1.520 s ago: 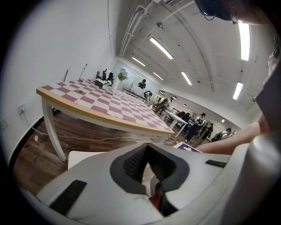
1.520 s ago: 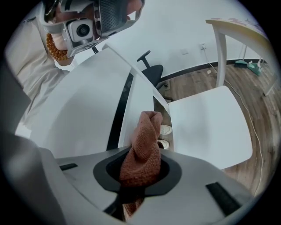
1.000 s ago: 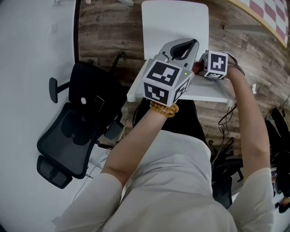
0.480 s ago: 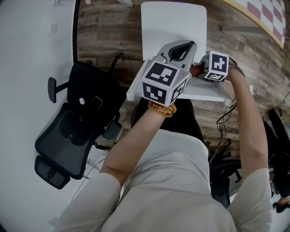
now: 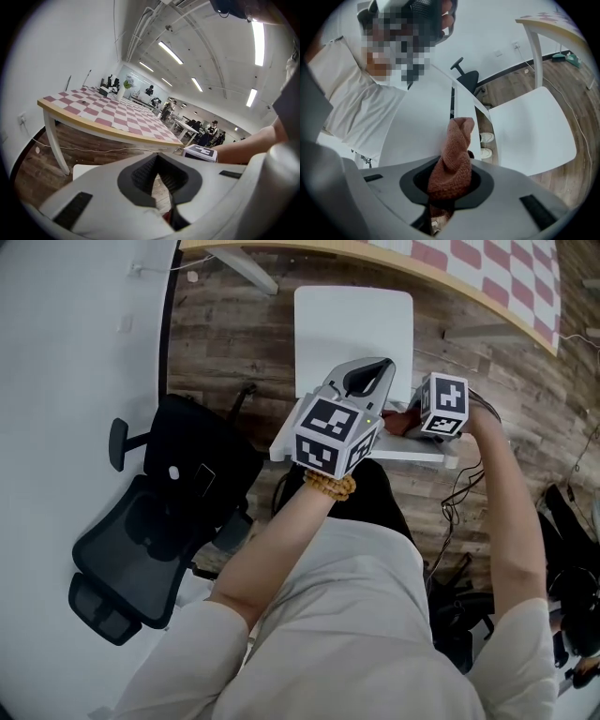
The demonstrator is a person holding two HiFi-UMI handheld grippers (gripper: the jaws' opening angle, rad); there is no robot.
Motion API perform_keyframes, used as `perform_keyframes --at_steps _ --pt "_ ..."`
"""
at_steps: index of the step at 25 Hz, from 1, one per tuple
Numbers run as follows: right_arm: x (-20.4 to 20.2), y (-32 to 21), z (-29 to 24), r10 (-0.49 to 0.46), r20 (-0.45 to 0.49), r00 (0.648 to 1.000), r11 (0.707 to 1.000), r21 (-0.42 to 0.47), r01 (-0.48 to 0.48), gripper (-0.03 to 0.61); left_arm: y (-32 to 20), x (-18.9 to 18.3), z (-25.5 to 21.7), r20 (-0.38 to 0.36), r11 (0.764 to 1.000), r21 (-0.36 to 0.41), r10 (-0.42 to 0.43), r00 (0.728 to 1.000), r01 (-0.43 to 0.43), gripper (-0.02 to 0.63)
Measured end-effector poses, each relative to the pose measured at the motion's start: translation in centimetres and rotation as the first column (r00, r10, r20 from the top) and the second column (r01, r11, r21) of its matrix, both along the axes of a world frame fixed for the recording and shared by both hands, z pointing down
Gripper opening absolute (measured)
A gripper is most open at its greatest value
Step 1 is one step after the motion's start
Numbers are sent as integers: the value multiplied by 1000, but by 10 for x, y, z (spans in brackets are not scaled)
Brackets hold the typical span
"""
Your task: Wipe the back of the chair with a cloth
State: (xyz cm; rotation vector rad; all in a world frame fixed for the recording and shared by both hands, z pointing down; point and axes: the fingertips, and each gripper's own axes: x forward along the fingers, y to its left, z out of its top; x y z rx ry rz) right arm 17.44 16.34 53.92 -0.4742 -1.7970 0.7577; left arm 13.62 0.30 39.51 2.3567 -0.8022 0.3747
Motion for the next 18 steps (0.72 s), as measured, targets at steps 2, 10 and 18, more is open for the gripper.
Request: perform_keyframes --at_steps 2,10,18 --pt "4 1 -10 -2 -18 1000 1000 -12 2 83 3 0 -7 2 1000 5 7 1000 -7 15" --pt "2 5 -54 28 -16 999 999 -20 -28 81 13 -4 -30 7 1000 22 22 1000 -22 14" --pt "-11 -44 -115 330 174 928 849 375 -373 80 16 -18 -73 9 996 85 32 999 -33 15"
